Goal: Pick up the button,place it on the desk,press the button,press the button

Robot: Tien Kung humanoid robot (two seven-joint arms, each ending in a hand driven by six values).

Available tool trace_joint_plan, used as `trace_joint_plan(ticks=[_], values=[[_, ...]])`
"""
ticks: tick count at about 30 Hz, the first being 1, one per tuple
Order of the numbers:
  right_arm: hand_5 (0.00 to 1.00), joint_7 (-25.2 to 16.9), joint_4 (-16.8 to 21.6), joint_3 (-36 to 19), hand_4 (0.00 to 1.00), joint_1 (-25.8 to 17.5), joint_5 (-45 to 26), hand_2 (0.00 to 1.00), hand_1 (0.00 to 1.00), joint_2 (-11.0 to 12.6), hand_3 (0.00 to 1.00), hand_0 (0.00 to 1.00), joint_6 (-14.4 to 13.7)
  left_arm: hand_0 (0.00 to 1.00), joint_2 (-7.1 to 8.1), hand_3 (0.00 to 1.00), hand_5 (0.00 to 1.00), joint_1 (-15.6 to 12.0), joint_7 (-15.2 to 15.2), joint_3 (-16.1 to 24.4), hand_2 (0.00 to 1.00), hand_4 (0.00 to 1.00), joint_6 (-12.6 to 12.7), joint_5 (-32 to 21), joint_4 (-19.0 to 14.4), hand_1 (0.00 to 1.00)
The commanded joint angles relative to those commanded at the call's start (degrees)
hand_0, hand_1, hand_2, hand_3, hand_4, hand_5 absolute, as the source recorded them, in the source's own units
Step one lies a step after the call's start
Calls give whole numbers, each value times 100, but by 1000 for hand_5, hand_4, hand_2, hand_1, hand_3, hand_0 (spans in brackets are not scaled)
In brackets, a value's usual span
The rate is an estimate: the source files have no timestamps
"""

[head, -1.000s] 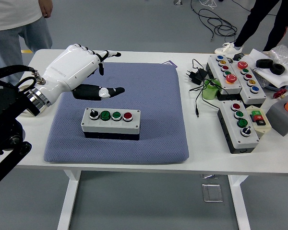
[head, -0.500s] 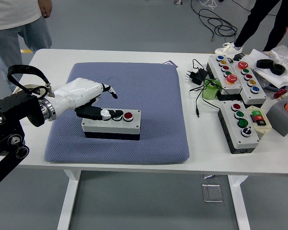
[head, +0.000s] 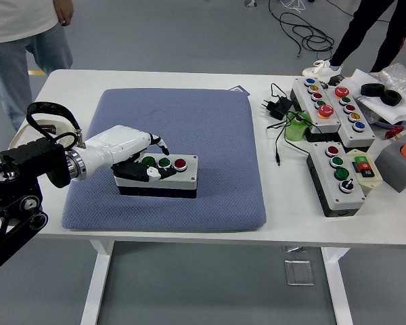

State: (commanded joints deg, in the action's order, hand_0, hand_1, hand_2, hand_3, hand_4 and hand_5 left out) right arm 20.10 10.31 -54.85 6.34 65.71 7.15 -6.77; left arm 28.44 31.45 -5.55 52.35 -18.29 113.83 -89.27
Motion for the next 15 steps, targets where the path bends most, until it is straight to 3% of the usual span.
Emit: trace_joint_plan(ticks=[15], values=[[261,15,0,-20,311,-7,54,631,556,-10,570,629,6,16,-80,759,998,48,-11,-177,43,786,49,25,279,2]])
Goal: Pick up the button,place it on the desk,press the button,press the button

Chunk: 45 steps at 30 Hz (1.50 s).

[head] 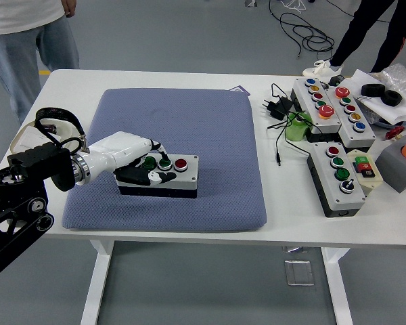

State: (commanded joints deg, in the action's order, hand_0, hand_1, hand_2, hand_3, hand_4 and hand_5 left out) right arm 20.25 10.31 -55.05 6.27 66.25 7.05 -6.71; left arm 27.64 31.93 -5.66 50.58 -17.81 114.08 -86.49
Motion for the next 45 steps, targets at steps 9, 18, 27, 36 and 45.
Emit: trace_joint_plan(ticks=[9,18,27,36,45], values=[[262,5,0,-19,311,10,30,631,555,-2,570,629,4,16,-19,759,998,37,2,-52,46,786,23,-12,207,2],[263,26,0,-58,311,-15,91,632,556,-20,570,629,10,15,-31,758,998,13,-20,-230,46,785,-15,-85,208,2],[263,27,0,-87,311,-21,148,631,555,-22,570,629,10,15,0,760,998,70,-20,-174,47,787,23,-103,90,2],[265,28,0,-120,310,-18,165,631,555,-27,571,629,4,17,-32,767,998,62,28,32,48,787,312,-194,-154,2],[264,36,0,-109,309,0,170,631,555,-29,570,629,10,15,-155,766,998,176,-5,-324,49,788,228,-343,-168,2]])
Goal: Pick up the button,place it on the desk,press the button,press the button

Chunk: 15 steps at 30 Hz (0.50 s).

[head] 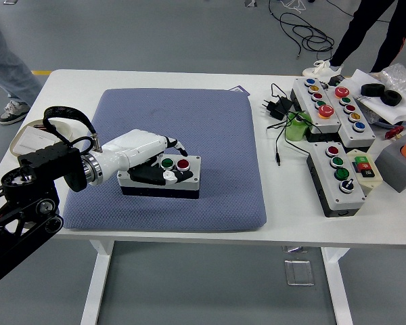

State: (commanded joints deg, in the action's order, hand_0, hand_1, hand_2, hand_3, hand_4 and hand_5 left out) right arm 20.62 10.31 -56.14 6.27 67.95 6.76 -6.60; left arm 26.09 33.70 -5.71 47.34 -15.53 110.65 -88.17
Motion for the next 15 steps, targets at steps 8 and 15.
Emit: trace_joint_plan(ticks=[8,15], values=[[266,-3,0,-5,309,0,-7,632,556,-6,571,628,-8,16,-200,768,998,38,50,-34,48,785,161,26,333,2],[266,-12,0,15,308,11,-37,632,556,-9,571,629,-10,17,-181,770,998,71,37,-63,48,781,122,6,386,2]])
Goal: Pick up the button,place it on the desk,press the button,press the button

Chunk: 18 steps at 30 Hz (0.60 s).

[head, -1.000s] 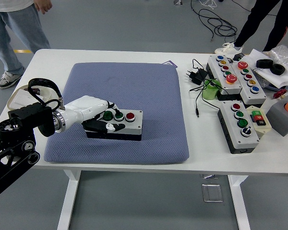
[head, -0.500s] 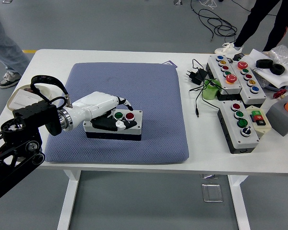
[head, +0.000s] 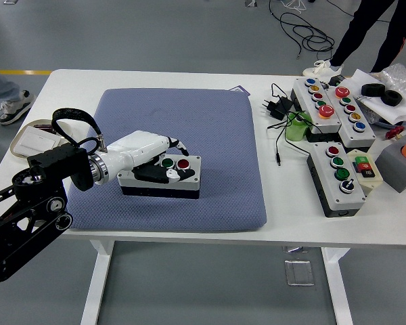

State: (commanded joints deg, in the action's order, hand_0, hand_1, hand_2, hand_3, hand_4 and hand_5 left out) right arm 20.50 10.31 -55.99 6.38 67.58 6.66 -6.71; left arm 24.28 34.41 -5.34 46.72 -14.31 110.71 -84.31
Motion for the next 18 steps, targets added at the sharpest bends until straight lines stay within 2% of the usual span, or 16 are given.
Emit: trace_joint_plan(ticks=[6,18], values=[[266,-2,0,0,308,10,0,632,556,1,571,629,1,16,37,771,998,-7,-12,-73,48,781,-60,-13,7,2],[267,-12,0,69,308,20,-100,633,556,10,570,628,-10,15,-4,772,998,-73,-1,-7,48,778,-67,-54,180,2]])
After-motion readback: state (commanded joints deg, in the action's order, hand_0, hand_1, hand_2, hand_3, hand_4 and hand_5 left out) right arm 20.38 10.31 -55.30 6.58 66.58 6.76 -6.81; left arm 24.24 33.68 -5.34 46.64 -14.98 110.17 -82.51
